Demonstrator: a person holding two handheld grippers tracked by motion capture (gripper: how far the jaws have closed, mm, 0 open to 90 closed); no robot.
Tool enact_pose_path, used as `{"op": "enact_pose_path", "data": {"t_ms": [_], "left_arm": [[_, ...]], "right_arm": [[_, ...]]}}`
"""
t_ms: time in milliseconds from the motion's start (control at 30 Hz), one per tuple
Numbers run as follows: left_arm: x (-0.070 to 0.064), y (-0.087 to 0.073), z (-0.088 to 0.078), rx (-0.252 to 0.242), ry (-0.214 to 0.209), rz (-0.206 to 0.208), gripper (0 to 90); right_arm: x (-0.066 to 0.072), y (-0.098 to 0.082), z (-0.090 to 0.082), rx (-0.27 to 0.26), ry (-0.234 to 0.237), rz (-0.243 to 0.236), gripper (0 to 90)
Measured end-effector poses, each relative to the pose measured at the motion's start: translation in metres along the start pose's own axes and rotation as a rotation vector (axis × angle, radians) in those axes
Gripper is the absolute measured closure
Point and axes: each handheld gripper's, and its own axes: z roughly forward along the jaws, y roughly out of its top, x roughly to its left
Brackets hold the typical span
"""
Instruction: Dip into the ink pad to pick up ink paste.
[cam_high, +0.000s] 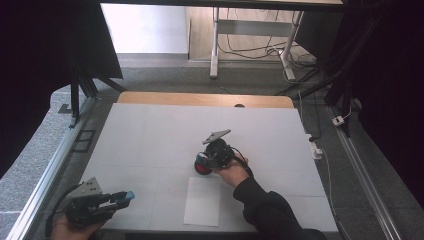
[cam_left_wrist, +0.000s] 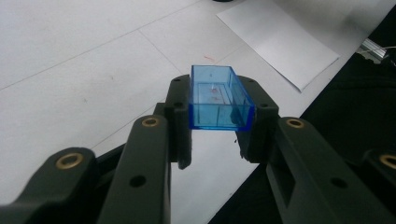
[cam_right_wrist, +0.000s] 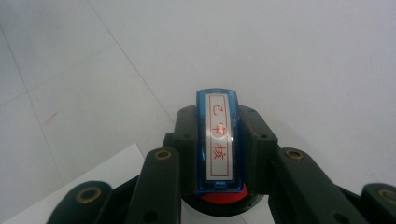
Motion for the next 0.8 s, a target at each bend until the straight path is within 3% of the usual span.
{"op": "enact_pose_path", "data": {"t_ms": [233, 567, 800], "left_arm": [[-0.0007, 0.0001, 0.0003, 0.002, 0.004, 0.004, 68.2], [0.0, 0.0001, 0.0001, 0.004, -0.001, -0.001, 68.2], [0.0007, 0.0002, 0.0007, 0.008, -0.002, -0.007, 68.1]], "right_arm": [[0.0077, 0.0024, 0.0001, 0.019, -0.04, -0.057, 71.9], [0.0023, 0.0001, -0.0015, -0.001, -0.012, -0.007, 71.7], [0.0046, -0.0001, -0.0044, -0.017, -0.011, -0.024, 71.6]]}}
